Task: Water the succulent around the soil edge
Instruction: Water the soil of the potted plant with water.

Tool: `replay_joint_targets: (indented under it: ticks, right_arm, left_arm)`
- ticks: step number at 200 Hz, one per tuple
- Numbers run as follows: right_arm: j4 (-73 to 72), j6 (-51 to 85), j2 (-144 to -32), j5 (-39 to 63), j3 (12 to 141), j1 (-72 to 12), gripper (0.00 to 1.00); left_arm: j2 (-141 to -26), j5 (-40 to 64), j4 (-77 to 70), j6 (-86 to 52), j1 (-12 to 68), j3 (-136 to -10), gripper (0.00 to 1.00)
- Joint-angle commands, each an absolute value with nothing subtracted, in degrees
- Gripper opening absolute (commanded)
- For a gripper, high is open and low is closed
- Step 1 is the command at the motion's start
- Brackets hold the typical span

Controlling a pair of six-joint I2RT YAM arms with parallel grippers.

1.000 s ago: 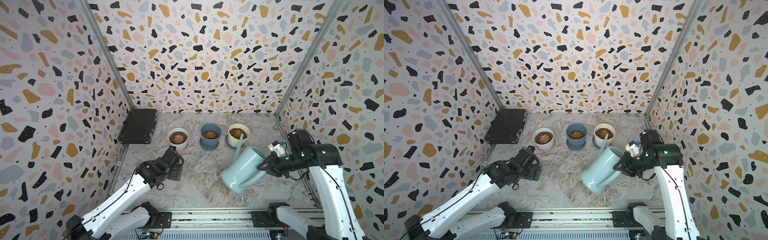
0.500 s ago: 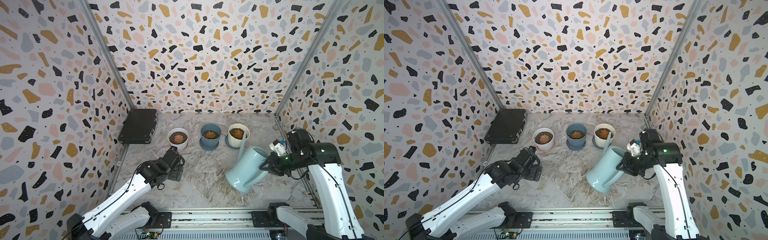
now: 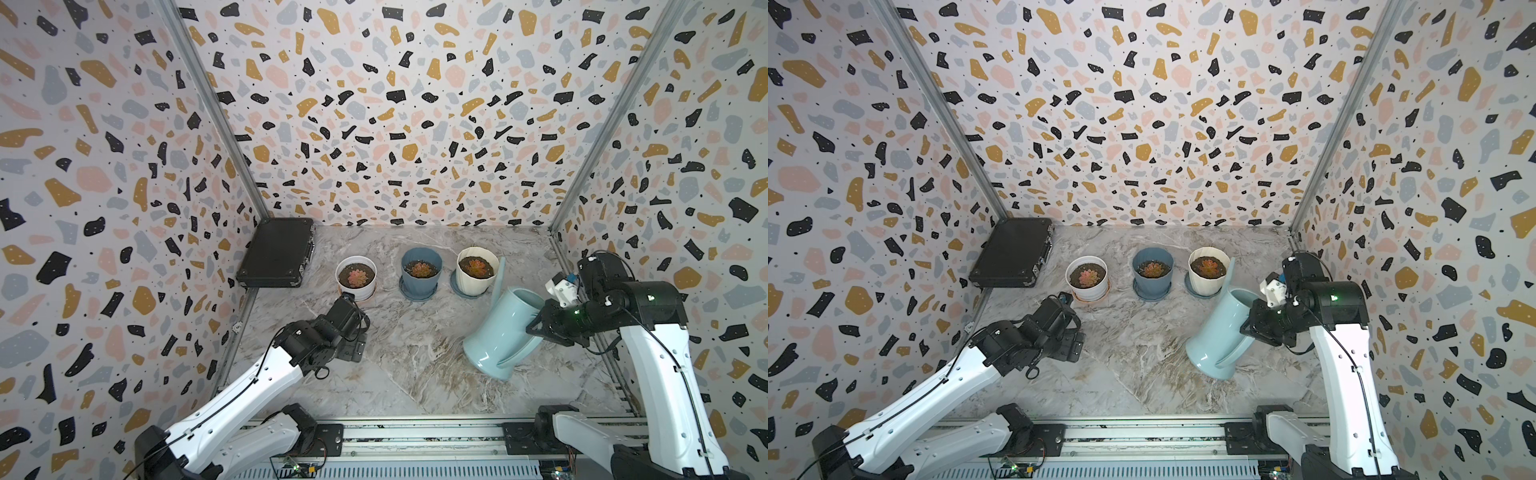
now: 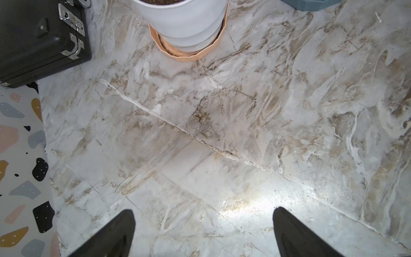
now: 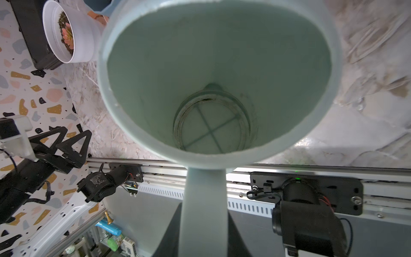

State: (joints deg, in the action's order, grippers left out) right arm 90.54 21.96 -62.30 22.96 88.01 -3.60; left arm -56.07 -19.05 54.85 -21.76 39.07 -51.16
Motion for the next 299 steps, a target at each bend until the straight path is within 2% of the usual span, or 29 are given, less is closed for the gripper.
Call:
replay_joint_targets:
  ticks: [1, 60, 174, 221, 252, 299]
  right_arm:
    - [103.79, 19.15, -61.0, 20.55, 93.34, -3.34, 0.0]
    - [103.71, 14.99, -61.86, 10.2, 100.54, -3.34, 0.0]
    - [88.01, 9.24, -59.46, -25.4, 106.62, -3.41, 0.0]
    - [82.5, 5.1, -60.5, -30.63, 107.67, -4.18, 0.0]
    - [55.54, 1.98, -47.62, -27.53, 89.21, -4.31, 0.0]
    - [58.99, -10.23, -57.63, -22.74, 93.27, -4.31, 0.0]
  left_arm:
    - [-56.35, -20.24, 54.36, -21.27, 39.37, -51.96, 0.99]
    - [-56.96, -20.82, 54.43, -21.18, 39.38, -52.32, 0.99]
    - [-59.7, -22.56, 56.13, -20.68, 41.8, -54.57, 0.99]
    - [-58.55, -22.44, 56.17, -21.32, 43.28, -53.71, 0.99]
    - [-57.88, -22.32, 55.89, -21.38, 43.72, -53.35, 0.99]
    - [-56.91, -22.33, 55.79, -21.27, 44.56, -53.26, 0.99]
